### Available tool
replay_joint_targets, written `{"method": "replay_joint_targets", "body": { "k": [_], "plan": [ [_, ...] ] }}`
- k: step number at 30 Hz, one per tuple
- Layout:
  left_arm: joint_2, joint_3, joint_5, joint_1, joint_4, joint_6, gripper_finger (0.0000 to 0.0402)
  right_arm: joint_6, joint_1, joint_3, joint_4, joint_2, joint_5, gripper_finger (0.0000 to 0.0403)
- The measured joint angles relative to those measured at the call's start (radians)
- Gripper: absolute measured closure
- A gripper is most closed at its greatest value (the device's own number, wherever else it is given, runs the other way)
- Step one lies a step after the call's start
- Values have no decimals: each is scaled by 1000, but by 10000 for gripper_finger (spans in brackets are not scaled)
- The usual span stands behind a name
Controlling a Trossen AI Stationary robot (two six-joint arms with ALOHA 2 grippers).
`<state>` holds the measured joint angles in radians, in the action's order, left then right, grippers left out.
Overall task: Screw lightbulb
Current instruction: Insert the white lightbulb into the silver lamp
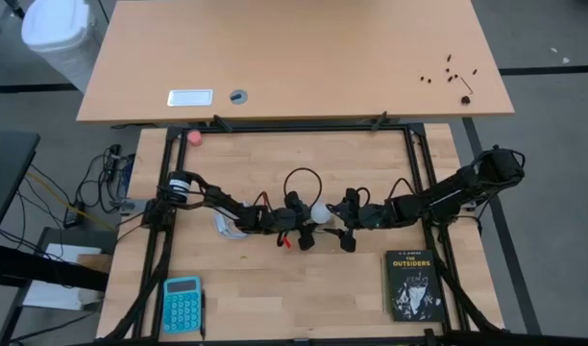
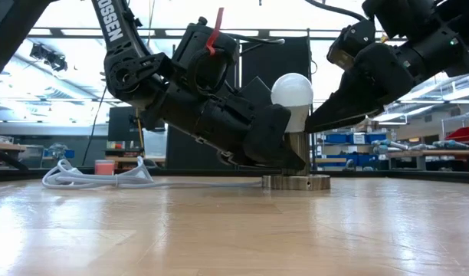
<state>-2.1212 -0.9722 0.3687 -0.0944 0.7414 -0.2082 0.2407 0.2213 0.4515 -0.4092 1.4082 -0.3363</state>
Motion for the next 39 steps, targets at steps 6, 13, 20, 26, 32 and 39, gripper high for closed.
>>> {"method": "replay_joint_targets", "body": {
  "k": [6, 13, 20, 26, 32, 39],
  "plan": [
    [0, 0, 0, 0, 1, -6, 213, -3, 5, 0, 8, 0, -46, 94],
    [0, 0, 0, 1, 0, -6, 213, -40, 37, 0, -25, 0, -121, 94],
    [0, 0, -3, 1, 0, -6, 213, 2, 70, 68, 167, 0, -184, 94],
    [0, 0, -5, 1, 0, -6, 213, -43, 71, 200, 392, 5, -215, 91],
    [0, 0, -7, 1, 0, -6, 213, -150, 54, 241, 388, 10, -213, 67],
    [0, 0, -8, 1, 0, -6, 213, -215, 18, 253, 386, 15, -156, 49]
  ]
}}
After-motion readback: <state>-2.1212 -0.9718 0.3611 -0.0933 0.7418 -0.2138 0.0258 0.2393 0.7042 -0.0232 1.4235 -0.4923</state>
